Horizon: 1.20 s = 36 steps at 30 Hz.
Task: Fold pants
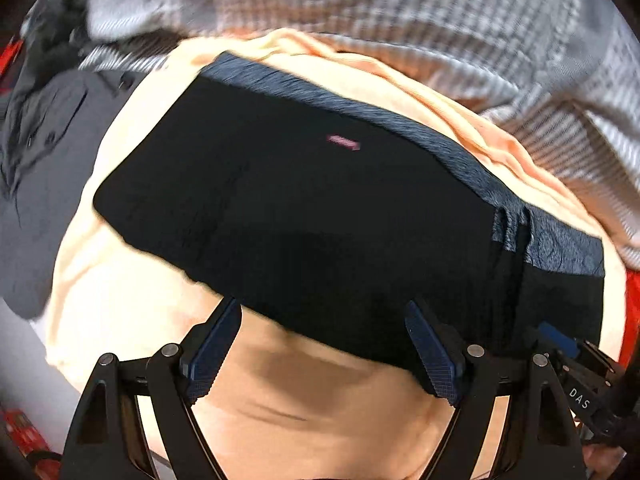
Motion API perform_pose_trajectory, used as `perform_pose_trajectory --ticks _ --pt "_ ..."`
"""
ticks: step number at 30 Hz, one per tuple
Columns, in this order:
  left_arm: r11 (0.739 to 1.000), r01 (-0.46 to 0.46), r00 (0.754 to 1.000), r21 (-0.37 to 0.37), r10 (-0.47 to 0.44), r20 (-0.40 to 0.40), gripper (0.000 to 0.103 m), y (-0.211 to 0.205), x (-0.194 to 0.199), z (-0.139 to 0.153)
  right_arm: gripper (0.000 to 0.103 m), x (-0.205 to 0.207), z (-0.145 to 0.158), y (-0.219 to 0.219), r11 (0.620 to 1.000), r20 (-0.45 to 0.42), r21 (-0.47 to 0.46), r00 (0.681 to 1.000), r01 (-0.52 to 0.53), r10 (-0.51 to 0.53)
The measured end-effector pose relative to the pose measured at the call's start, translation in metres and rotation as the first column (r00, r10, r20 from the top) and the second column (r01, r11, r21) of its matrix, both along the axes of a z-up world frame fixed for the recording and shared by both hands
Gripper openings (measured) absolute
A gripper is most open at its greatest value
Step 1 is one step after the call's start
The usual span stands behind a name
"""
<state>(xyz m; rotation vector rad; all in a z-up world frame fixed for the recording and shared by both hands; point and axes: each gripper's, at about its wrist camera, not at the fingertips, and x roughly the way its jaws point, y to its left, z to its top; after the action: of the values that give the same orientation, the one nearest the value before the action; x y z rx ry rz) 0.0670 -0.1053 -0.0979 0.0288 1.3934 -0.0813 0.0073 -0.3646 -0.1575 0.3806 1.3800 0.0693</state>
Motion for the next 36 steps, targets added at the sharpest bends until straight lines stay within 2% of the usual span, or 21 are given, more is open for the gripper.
perform_pose_trajectory --ticks 3,7,9,11,13,15,18,22,24,28,31,33,35,36 --pt "0.999 -0.045 0.999 -0.029 0.045 0.014 0.085 0.019 -0.005 0.003 0.041 0.003 0.010 0.012 0.998 -0.008 0.058 1.000 -0.024 0.025" --pt "0.993 -0.102 0.994 -0.067 0.104 0.025 0.085 0.044 -0.004 0.005 0.041 0.015 0.021 0.009 0.999 0.054 0.043 0.999 0.006 -0.009" --pt "0.984 -0.145 0.989 -0.104 0.148 0.022 0.085 0.058 0.000 0.003 0.041 0.023 0.008 0.005 0.995 0.004 0.079 0.998 0.055 -0.055" --pt "0.970 -0.188 0.981 -0.154 0.193 0.014 0.085 0.072 0.003 0.001 0.040 0.024 -0.022 -0.004 0.986 -0.097 0.125 0.990 0.110 -0.098" --pt "0.951 -0.226 0.973 -0.212 0.231 -0.001 0.085 0.084 0.006 -0.003 0.040 0.016 -0.021 -0.010 0.976 -0.060 0.160 0.988 0.148 -0.140" --pt "0.911 -0.266 0.962 -0.316 0.269 -0.035 0.085 0.098 0.010 -0.012 0.040 0.012 -0.019 -0.009 0.983 -0.046 0.147 0.993 0.110 -0.105" --pt "0.861 -0.304 0.951 -0.408 0.299 -0.077 0.085 0.110 0.016 -0.028 0.040 0.011 -0.019 -0.002 0.992 -0.031 0.110 0.998 0.055 -0.052" --pt "0.802 -0.345 0.936 -0.488 0.336 -0.110 0.085 0.120 0.024 -0.048 0.040 0.010 -0.016 0.002 0.995 -0.033 0.093 0.998 0.047 -0.044" --pt "0.786 -0.347 0.933 -0.511 0.345 -0.101 0.085 0.123 0.028 -0.050 0.040 0.007 -0.017 0.000 0.995 -0.030 0.091 0.999 0.044 -0.042" --pt "0.765 -0.326 0.936 -0.555 0.342 -0.079 0.085 0.120 0.041 -0.045 0.041 0.018 -0.019 0.007 0.995 -0.031 0.091 0.999 0.039 -0.036" --pt "0.778 -0.280 0.947 -0.562 0.318 -0.031 0.085 0.116 0.044 -0.039 0.041 0.019 -0.019 0.006 0.995 -0.031 0.093 0.999 0.038 -0.035" --pt "0.794 -0.287 0.948 -0.535 0.316 -0.041 0.085 0.116 0.046 -0.049 0.041 0.018 -0.019 0.006 0.995 -0.029 0.088 0.999 0.035 -0.032" --pt "0.787 -0.301 0.941 -0.539 0.335 -0.038 0.085 0.120 0.046 -0.053 0.041 0.017 -0.018 0.007 0.996 -0.024 0.082 0.999 0.027 -0.025" --pt "0.791 -0.308 0.938 -0.529 0.345 -0.031 0.085 0.118 0.047 -0.051 0.042 0.017 -0.018 0.008 0.997 -0.020 0.080 1.000 0.023 -0.022"
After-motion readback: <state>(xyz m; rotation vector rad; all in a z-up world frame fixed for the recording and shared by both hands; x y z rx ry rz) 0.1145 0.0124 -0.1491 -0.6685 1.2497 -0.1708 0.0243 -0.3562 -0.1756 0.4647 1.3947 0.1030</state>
